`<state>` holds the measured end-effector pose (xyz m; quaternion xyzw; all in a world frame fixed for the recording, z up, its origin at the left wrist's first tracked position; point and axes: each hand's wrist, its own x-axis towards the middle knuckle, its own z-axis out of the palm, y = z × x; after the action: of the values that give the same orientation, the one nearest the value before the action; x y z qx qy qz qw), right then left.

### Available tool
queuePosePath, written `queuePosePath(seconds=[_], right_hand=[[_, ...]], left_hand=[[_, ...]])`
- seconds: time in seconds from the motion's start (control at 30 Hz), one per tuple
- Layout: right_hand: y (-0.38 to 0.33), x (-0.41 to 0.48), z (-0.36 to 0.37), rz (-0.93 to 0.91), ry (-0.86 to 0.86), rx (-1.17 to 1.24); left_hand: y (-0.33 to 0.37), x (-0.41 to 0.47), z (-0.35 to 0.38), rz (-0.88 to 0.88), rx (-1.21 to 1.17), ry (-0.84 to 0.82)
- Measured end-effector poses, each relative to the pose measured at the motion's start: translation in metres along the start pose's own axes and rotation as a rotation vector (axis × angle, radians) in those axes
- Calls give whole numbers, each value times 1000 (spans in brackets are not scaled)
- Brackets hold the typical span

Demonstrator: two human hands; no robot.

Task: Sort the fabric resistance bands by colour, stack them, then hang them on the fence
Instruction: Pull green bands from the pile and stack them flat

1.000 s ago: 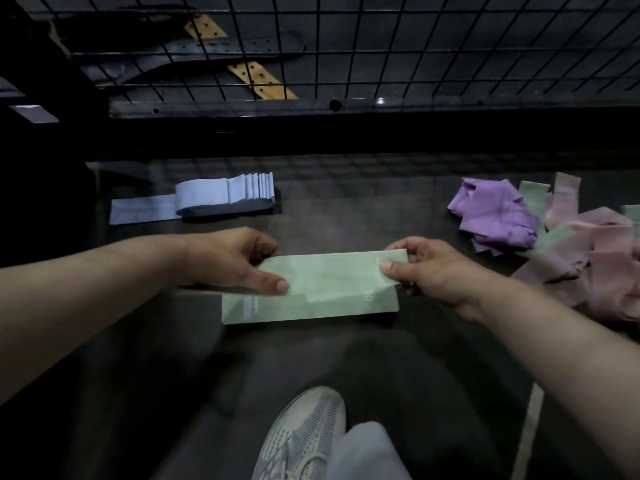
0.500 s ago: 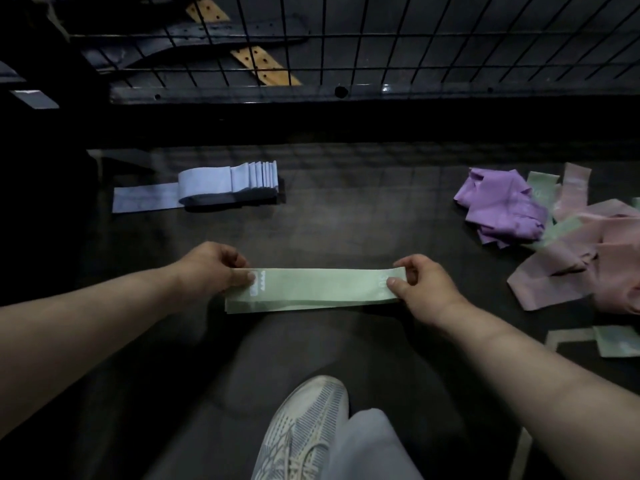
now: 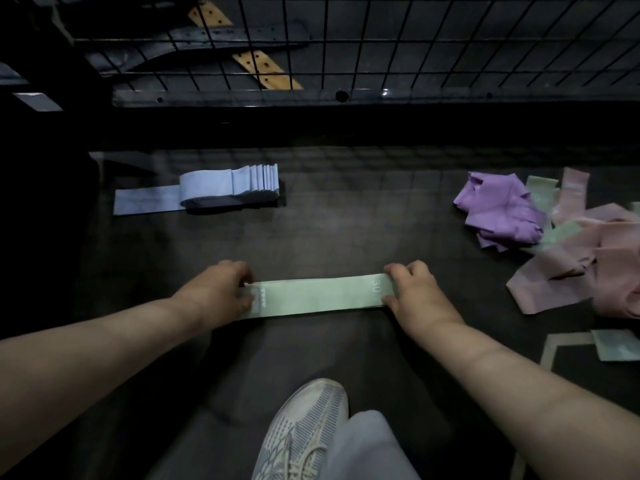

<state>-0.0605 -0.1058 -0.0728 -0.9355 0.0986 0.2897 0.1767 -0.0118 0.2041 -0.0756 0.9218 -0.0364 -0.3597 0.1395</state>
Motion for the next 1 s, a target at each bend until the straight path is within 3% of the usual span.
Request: queuePosePath(seconds=[0.2, 0.33, 0.53, 0.6, 0.67, 0.8, 0.9, 1.0], right_hand=[[3, 1, -1, -190, -9, -334], [4, 8, 0, -241, -29, -399], [7, 11, 5, -266, -8, -418], [11, 10, 6, -222, -31, -338], [15, 9, 9, -64, -29, -106], [21, 11, 14, 296, 95, 443], [23, 11, 16, 332, 72, 500], [23, 12, 19, 312, 76, 469]], left_hand=[[11, -9, 1, 176, 666, 52], [12, -4, 5, 204, 728, 4], [13, 1, 11, 265, 728, 79], [12, 0, 10, 261, 688, 60], [6, -3, 11, 193, 542, 38], [-2, -6, 19, -216, -41, 163], [1, -6, 28, -490, -254, 157], [6, -5, 35, -502, -296, 86]])
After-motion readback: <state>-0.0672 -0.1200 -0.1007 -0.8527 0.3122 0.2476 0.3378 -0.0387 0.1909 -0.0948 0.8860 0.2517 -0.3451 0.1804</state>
